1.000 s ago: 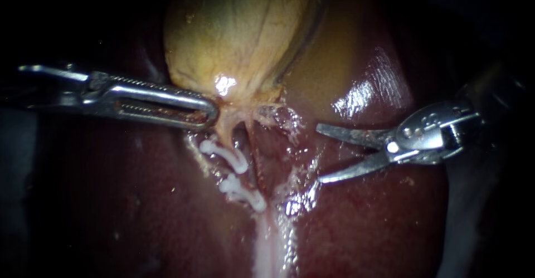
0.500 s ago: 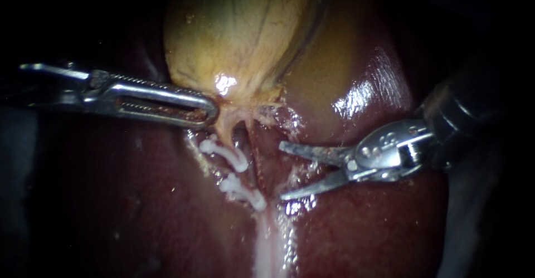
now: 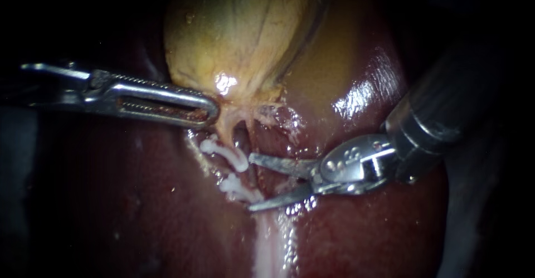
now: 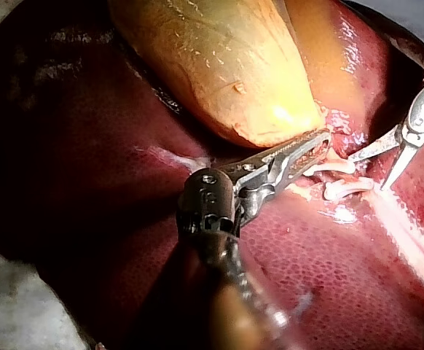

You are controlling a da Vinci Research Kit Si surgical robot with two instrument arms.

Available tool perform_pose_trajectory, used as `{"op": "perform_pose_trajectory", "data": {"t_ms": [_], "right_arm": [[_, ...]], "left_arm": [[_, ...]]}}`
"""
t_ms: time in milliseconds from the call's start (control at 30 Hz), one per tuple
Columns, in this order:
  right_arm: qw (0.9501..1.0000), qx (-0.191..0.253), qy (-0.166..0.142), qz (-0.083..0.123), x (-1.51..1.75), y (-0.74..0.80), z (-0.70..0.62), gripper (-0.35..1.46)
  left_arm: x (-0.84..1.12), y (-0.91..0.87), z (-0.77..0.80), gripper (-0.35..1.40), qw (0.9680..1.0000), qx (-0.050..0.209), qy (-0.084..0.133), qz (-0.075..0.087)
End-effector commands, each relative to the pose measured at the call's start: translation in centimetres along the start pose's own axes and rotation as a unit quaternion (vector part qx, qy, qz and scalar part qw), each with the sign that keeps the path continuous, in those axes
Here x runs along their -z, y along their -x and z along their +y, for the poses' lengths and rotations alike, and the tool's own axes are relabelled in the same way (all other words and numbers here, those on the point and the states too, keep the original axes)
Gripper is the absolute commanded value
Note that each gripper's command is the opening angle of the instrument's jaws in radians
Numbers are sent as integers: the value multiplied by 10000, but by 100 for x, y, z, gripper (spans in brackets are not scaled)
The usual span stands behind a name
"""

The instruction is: Go to the cutting position left tube

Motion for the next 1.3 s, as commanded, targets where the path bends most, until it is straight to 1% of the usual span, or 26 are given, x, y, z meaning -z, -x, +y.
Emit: {"op": "perform_pose_trajectory", "data": {"t_ms": [33,367,700,767,1033,1167,1300], "right_arm": [[10000,2,-18,-11,-2,1,0,143],[9999,-107,-84,-5,-26,7,1,143],[9997,-252,-66,-8,-37,10,11,143],[9994,-314,-124,-11,-37,11,12,143],[9965,-663,-469,208,-51,7,16,143],[9948,-762,-637,221,-62,6,15,143],[9927,-864,-811,223,-71,8,11,143]], "left_arm": [[0,0,1,-35,10000,0,-3,2],[-1,0,1,-35,10000,0,-7,4],[-2,-1,2,-35,10000,2,-11,7],[-2,-1,3,-35,10000,2,-11,7],[-5,-2,4,-35,10000,6,-19,13],[-5,-2,4,-35,10000,7,-20,14],[-5,-2,4,-35,10000,6,-21,14]]}}
